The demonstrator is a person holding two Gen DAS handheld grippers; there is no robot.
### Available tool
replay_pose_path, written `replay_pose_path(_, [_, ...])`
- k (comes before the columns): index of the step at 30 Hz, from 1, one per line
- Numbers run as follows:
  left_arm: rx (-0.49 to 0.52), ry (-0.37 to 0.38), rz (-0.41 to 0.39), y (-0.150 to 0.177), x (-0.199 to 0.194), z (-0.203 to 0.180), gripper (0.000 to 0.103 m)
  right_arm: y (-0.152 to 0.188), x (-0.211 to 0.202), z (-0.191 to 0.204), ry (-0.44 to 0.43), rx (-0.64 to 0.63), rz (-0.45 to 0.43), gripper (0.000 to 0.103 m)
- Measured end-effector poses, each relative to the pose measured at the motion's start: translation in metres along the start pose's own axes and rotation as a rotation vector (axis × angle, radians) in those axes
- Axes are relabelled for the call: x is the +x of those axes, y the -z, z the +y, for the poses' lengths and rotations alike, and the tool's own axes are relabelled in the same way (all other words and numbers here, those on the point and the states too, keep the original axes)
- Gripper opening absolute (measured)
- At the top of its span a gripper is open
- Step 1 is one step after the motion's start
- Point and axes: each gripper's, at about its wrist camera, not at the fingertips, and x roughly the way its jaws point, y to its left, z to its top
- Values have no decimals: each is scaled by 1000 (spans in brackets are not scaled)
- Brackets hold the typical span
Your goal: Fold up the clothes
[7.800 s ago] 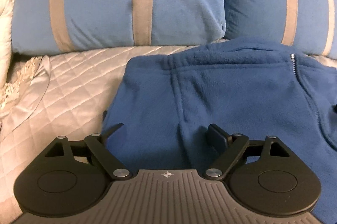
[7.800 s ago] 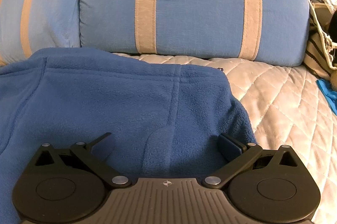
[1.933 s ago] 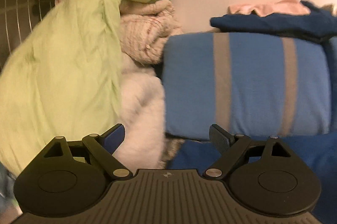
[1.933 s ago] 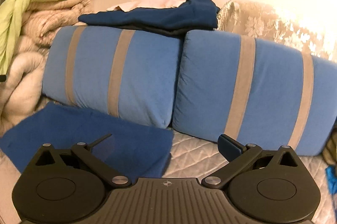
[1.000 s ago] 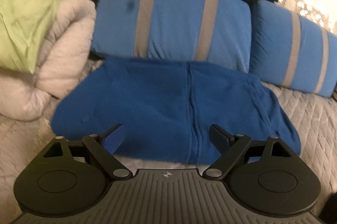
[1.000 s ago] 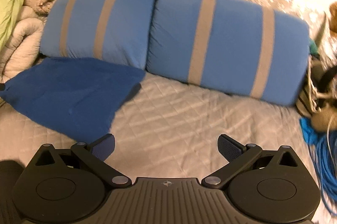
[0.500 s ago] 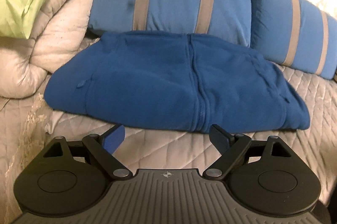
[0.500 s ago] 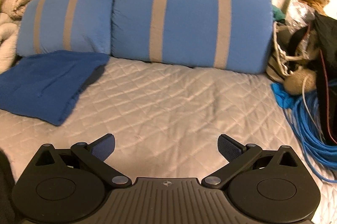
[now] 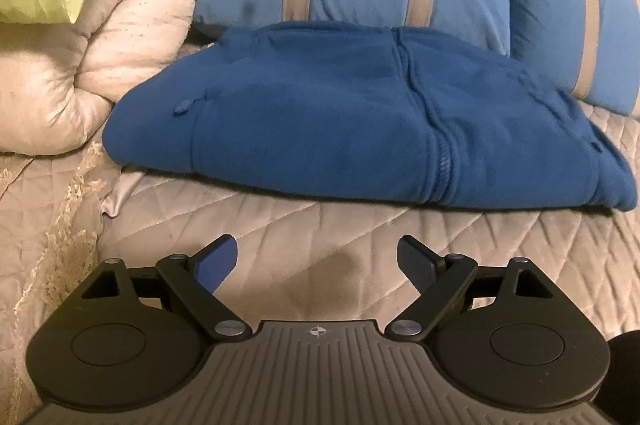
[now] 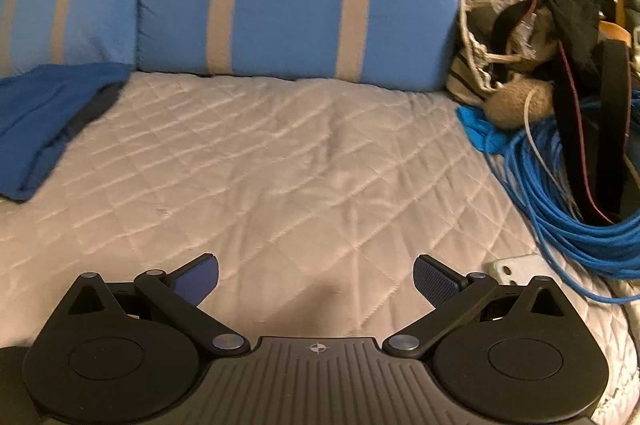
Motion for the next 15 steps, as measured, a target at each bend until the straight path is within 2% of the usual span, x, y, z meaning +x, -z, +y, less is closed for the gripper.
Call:
replay_pose_path(4, [-8, 12, 3, 6, 8, 3, 88, 4, 9, -5, 64, 25, 2, 103])
replay_pose_path(9, [-16, 11, 16, 14, 18, 3, 89, 14, 18, -13, 88, 48, 6, 103])
replay_pose_path(14, [-2, 12, 15, 17, 24, -2, 103, 25, 31, -19, 81, 99, 31, 103])
replay_pose_path(15, [-2, 11, 19, 15, 25, -2, 103, 27, 34, -20, 80, 109, 37, 103])
